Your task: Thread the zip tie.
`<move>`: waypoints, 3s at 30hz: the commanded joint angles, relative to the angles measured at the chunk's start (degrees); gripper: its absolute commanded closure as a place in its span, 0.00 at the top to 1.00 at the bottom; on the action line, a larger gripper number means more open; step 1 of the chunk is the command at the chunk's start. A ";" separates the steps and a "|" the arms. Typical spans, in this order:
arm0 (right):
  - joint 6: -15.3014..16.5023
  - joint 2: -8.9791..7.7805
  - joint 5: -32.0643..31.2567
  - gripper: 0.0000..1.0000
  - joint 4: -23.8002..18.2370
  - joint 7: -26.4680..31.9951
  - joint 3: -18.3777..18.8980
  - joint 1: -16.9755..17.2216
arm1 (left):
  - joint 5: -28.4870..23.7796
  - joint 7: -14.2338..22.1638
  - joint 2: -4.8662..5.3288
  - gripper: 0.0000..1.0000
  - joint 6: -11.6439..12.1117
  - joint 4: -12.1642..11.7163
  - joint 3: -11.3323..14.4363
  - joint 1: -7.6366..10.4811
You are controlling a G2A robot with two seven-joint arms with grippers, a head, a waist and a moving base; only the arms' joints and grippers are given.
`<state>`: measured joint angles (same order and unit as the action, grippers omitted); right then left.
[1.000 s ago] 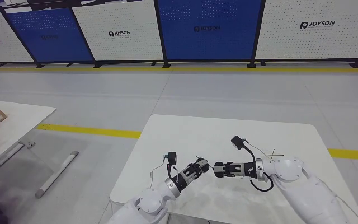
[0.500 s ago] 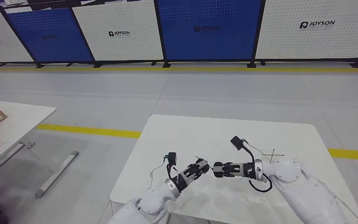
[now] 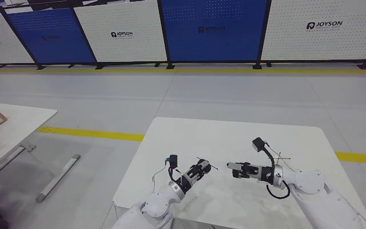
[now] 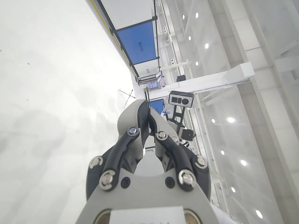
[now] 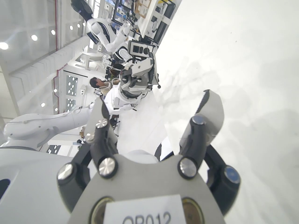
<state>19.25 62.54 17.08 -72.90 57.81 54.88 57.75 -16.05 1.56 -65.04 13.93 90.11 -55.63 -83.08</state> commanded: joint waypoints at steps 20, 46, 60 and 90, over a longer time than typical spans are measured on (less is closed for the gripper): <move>0.23 -0.47 -0.27 1.00 -1.67 -2.27 2.13 2.40 | 4.22 -7.57 -0.44 0.00 1.80 -0.55 -1.87 0.13; 0.23 -0.47 -0.27 1.00 -1.67 -2.27 2.13 2.40 | 12.27 -3.62 2.80 0.00 2.21 22.67 -17.37 -14.81; 0.23 -0.47 -0.27 1.00 -1.67 -2.27 2.13 2.40 | 2.45 -1.14 2.86 0.00 5.55 33.82 -23.95 -19.66; 0.23 -0.47 -0.27 1.00 -1.67 -2.27 2.13 2.40 | 17.71 -1.74 2.04 0.00 -4.08 24.63 -21.04 -16.38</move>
<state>19.48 62.07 16.81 -74.57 55.54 57.02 60.15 0.76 -0.07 -62.92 10.44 116.09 -77.17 -100.08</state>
